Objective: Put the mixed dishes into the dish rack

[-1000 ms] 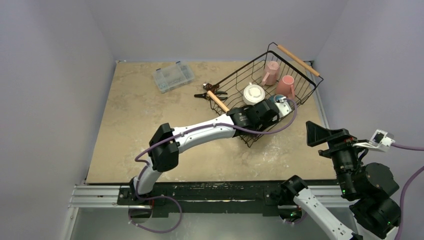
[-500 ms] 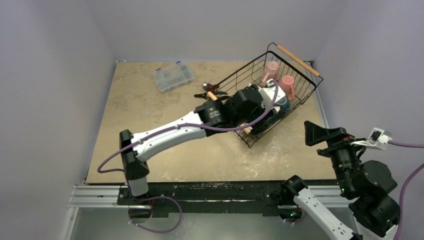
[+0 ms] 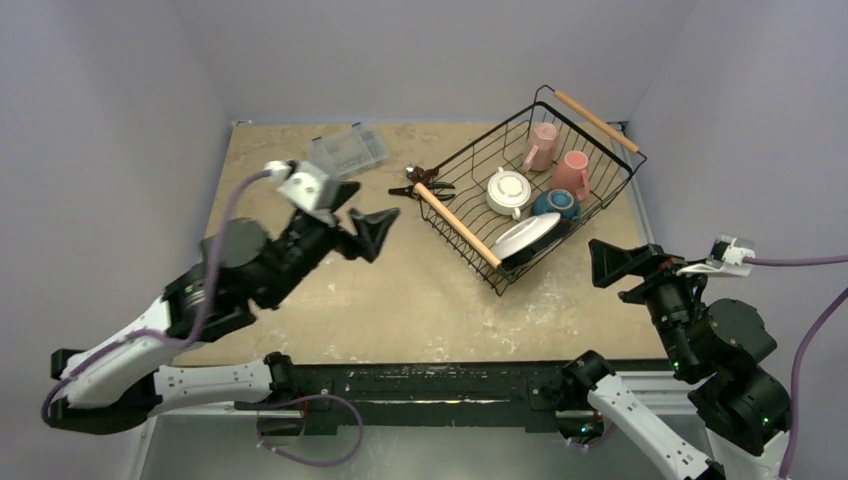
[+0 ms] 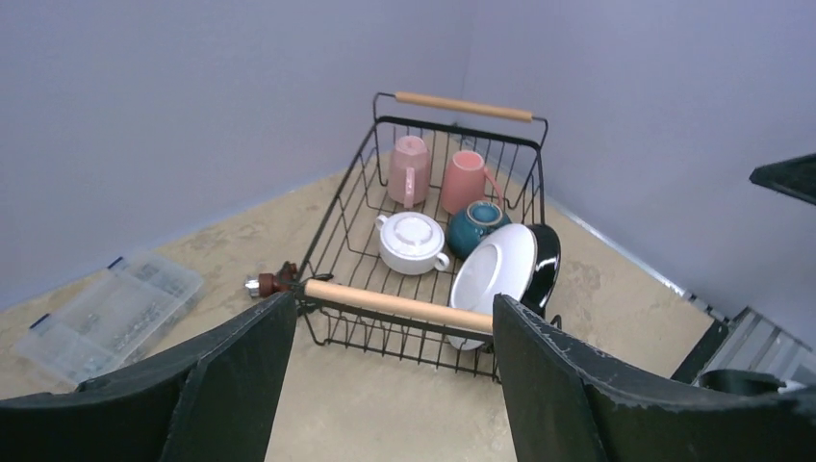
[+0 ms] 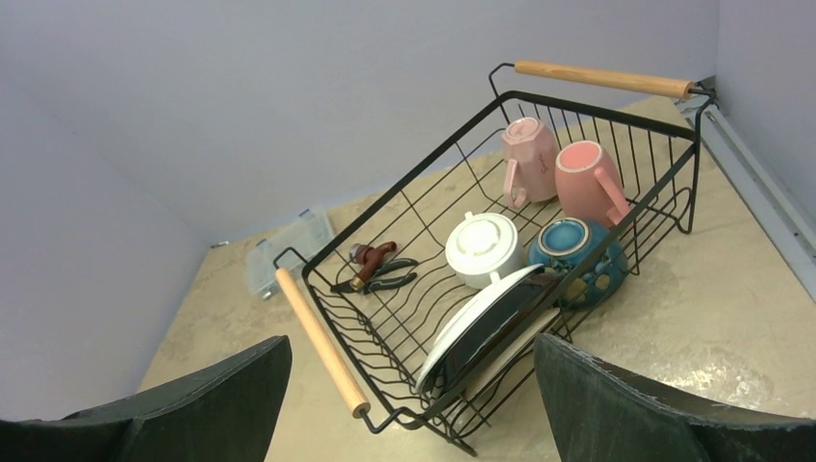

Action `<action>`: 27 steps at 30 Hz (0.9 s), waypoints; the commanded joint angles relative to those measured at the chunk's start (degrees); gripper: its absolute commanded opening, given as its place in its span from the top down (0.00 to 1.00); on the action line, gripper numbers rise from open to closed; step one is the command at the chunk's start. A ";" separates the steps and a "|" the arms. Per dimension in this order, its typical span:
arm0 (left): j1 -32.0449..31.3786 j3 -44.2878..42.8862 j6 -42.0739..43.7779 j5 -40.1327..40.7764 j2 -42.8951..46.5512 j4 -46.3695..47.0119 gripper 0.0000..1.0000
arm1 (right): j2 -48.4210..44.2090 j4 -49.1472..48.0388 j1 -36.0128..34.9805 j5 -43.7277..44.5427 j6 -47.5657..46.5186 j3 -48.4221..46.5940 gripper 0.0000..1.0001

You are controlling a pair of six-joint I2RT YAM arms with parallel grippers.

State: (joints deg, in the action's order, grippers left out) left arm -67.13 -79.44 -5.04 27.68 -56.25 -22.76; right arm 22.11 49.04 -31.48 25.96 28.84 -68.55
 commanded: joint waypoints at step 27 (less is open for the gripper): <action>0.37 14.97 -8.57 12.85 49.61 -10.92 0.26 | 1.87 -3.87 -0.15 0.97 -3.93 -7.72 0.01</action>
State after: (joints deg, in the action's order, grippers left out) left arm -66.81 -64.38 -13.98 41.91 -5.72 -33.93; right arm 22.17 47.46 -31.48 25.41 25.43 -75.00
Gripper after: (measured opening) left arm 0.739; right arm 0.987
